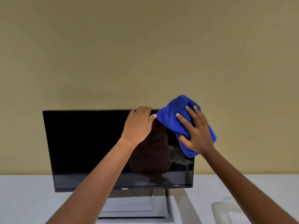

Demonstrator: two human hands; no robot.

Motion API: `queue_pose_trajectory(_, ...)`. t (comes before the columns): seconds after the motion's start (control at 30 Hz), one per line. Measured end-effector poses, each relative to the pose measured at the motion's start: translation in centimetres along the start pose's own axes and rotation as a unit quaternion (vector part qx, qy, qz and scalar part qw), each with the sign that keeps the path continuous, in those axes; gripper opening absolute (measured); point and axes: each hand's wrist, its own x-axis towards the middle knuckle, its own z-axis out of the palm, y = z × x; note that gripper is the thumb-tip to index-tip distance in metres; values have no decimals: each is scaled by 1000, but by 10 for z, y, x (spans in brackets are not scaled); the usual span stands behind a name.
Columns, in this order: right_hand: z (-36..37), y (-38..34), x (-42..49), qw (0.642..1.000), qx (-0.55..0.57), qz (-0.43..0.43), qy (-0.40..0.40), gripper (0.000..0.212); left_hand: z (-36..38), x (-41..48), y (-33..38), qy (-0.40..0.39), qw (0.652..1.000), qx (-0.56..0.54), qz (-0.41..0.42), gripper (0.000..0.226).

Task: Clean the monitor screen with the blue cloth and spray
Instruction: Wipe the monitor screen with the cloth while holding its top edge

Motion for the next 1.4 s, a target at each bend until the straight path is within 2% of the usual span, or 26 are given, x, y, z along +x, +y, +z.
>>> queue_pose_trajectory(0.1,14,-8,-41,999,-3,-24,-36,59,7,-1,4,16,1000,-2,-2,44)
queue_pose_trajectory(0.23,24,-5,-95,976,-49,-162,-134,57,12,-3,1,35,999,-23,-5,45)
queue_pose_trajectory(0.33,24,2,-117,930,-107,-273,-224,59,15,-2,4,41,999,-26,-11,44)
queue_pose_trajectory(0.47,22,7,-132,859,-150,-386,-300,62,17,-5,5,47,998,-34,-16,44)
queue_pose_trajectory(0.57,16,12,-122,807,-156,-462,-334,59,14,-5,2,43,998,-50,-14,45)
queue_pose_trajectory(0.63,11,18,-104,788,-157,-496,-329,54,11,-5,1,39,997,-69,-16,46)
queue_pose_trajectory(0.7,4,23,-79,807,-148,-485,-303,51,9,-5,0,36,996,-85,-16,46)
queue_pose_trajectory(0.8,-10,30,-37,874,-136,-402,-238,52,8,-4,1,34,995,-94,-17,46)
queue_pose_trajectory(0.93,-26,28,9,949,-127,-225,-179,60,9,-3,3,43,995,-88,-18,45)
queue_pose_trajectory(1.03,-16,8,6,983,-65,-110,-129,58,11,-3,3,51,995,-89,-14,45)
queue_pose_trajectory(1.1,-3,-6,-12,990,-37,-73,-112,60,12,-3,3,52,995,-87,-12,45)
queue_pose_trajectory(1.17,10,-17,-34,989,-34,-76,-121,62,13,-3,1,52,995,-88,-9,46)
queue_pose_trajectory(1.4,23,-31,-93,938,-66,-227,-255,73,13,-5,-1,47,994,-99,-1,49)
